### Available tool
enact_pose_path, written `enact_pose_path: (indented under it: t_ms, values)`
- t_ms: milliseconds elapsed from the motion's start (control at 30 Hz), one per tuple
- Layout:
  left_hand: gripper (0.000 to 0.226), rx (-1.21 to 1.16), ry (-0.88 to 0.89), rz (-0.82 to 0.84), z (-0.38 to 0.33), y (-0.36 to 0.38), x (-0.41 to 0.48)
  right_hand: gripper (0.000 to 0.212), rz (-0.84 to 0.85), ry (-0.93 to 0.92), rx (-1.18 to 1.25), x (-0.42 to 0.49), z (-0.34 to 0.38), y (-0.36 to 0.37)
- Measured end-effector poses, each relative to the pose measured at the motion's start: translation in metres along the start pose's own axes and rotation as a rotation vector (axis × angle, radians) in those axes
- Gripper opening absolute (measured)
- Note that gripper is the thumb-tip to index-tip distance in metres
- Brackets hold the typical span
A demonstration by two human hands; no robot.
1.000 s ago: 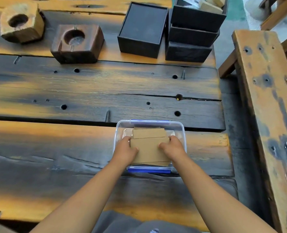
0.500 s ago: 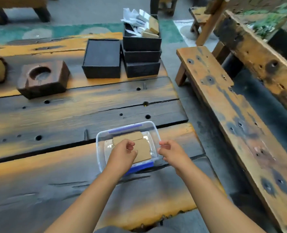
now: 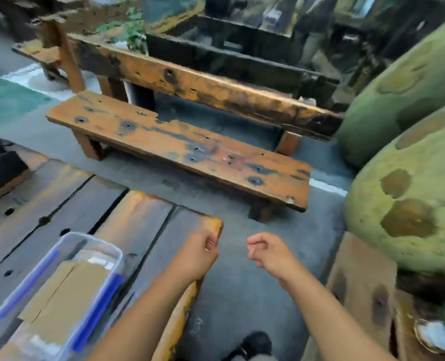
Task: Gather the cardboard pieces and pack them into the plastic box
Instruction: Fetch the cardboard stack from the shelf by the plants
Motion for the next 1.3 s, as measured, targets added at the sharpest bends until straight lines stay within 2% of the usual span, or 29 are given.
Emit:
enact_pose_path:
  t_ms: [233,500,667,833,933,1100,1300]
  values:
    - [0.023,0.239,0.195,0.33,-0.118,0.148,0.028,0.031,-0.291,0.099,0.264,-0.026,-0.096,-0.158]
    - [0.024,0.515,0.634,0.61,-0.283,0.347,0.002,0.028,-0.674,0.184,0.502,-0.12,-0.24,-0.328]
    - [0.013,0.552,0.875,0.808,-0.358,0.46,-0.068,0.02,-0.886,0.279,0.635,-0.209,-0.318,-0.389]
    - [0.015,0.583,1.056,1.043,-0.404,0.551,-0.15,0.013,-1.113,0.365,0.751,-0.3,-0.373,-0.426]
    - [0.02,0.594,1.172,1.127,-0.437,0.589,-0.195,0.006,-1.212,0.4,0.723,-0.335,-0.386,-0.447]
    - [0.022,0.569,1.385,1.243,-0.508,0.645,-0.273,0.012,-1.391,0.484,0.612,-0.413,-0.396,-0.503]
    - [0.026,0.459,1.606,1.244,-0.62,0.677,-0.324,0.017,-1.579,0.558,0.477,-0.504,-0.382,-0.587]
Point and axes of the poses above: each hand's wrist, its own x-axis towards the middle knuckle, its own y-axis out of the palm, z = x × y, the point moved 9 cm from there along x, towards the middle knuckle, and after that the axes turned 5 degrees about y, right-handed, at the moved point
